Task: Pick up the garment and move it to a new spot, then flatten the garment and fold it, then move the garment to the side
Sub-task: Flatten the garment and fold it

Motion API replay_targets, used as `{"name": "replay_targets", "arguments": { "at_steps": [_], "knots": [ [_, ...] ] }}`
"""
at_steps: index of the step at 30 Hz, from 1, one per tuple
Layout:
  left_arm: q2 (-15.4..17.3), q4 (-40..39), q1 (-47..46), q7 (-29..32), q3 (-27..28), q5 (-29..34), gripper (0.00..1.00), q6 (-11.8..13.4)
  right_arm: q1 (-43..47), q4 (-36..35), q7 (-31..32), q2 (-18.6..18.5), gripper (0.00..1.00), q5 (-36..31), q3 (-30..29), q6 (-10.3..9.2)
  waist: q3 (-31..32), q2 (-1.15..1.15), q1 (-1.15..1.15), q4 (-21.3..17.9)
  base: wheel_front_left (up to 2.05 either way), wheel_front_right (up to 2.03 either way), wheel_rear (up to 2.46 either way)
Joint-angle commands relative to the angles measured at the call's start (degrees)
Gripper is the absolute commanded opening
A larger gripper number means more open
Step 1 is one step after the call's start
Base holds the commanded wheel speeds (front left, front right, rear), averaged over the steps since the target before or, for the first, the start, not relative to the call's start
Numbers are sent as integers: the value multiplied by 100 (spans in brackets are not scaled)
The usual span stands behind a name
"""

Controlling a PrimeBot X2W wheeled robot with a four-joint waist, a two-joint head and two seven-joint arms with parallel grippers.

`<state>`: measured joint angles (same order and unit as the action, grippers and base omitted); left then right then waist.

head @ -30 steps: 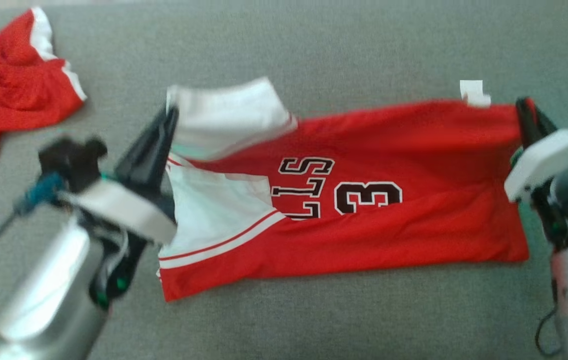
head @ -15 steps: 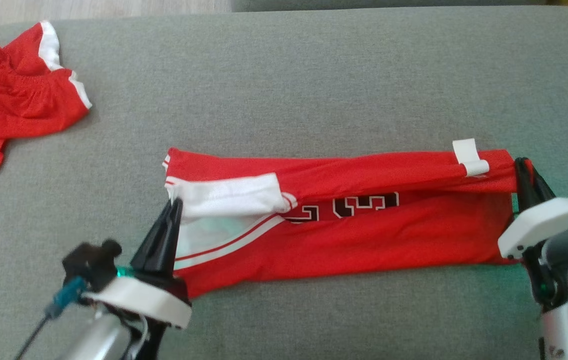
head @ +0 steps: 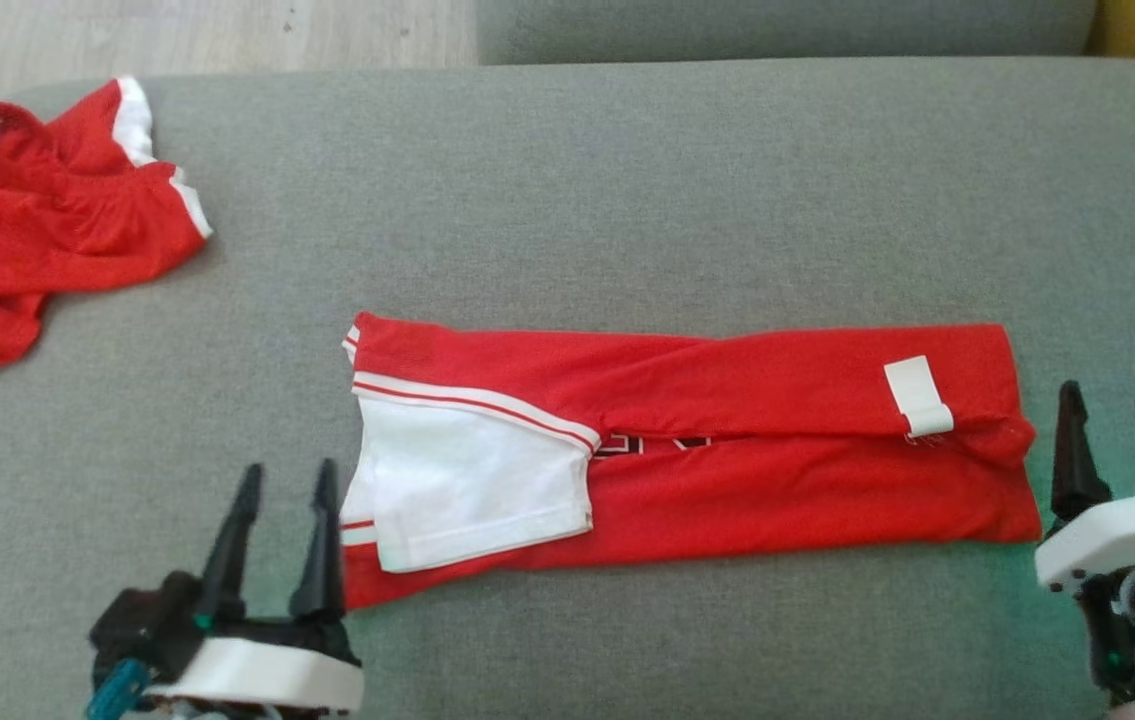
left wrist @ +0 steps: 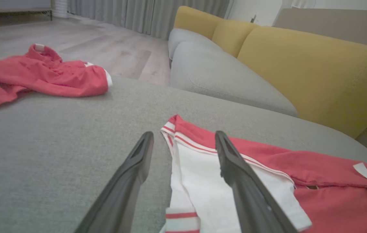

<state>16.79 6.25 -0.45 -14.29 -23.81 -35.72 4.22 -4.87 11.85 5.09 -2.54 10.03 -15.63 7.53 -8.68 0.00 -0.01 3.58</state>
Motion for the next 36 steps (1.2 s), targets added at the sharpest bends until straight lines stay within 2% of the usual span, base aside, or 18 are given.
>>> {"name": "replay_targets", "arguments": {
  "at_steps": [1,6,9,20,29,30,31,32,33,36],
  "knots": [
    [-7,-225,-65,-69,324,74,100,65,-70,-257,-52,-39,100,11,97,-4,37,0,1,34,0,0,0],
    [-181,-404,149,-70,551,421,100,307,-11,-256,6,-35,100,76,170,-4,69,0,1,117,0,0,0],
    [-292,-459,209,-70,615,453,100,359,-58,-154,63,-35,100,28,229,-4,45,0,1,171,0,0,0],
    [-445,-537,204,-71,782,610,100,279,-411,770,177,-34,100,-551,154,-4,-145,0,1,371,0,0,0],
    [-527,-584,181,-71,895,734,100,215,-715,1693,35,-34,100,-586,108,-4,-272,0,1,387,0,0,0],
    [-531,-585,185,-71,900,751,100,210,-748,1773,27,-34,49,-589,130,-4,-270,0,1,376,0,0,0],
    [-532,-584,191,-71,897,770,100,202,-777,1842,12,-34,34,-586,152,-4,-266,0,1,363,0,0,0],
    [-533,-580,195,-71,891,786,100,194,-801,1900,-3,-34,13,-581,168,-4,-258,0,1,350,0,0,0],
    [-535,-572,202,-71,878,799,100,190,-826,1941,-19,-34,0,-570,174,-4,-244,0,1,332,0,0,0],
    [-540,-586,224,-65,827,823,100,196,-894,1951,-98,-34,0,-591,95,-4,-178,0,1,266,0,0,0]
  ]
}}
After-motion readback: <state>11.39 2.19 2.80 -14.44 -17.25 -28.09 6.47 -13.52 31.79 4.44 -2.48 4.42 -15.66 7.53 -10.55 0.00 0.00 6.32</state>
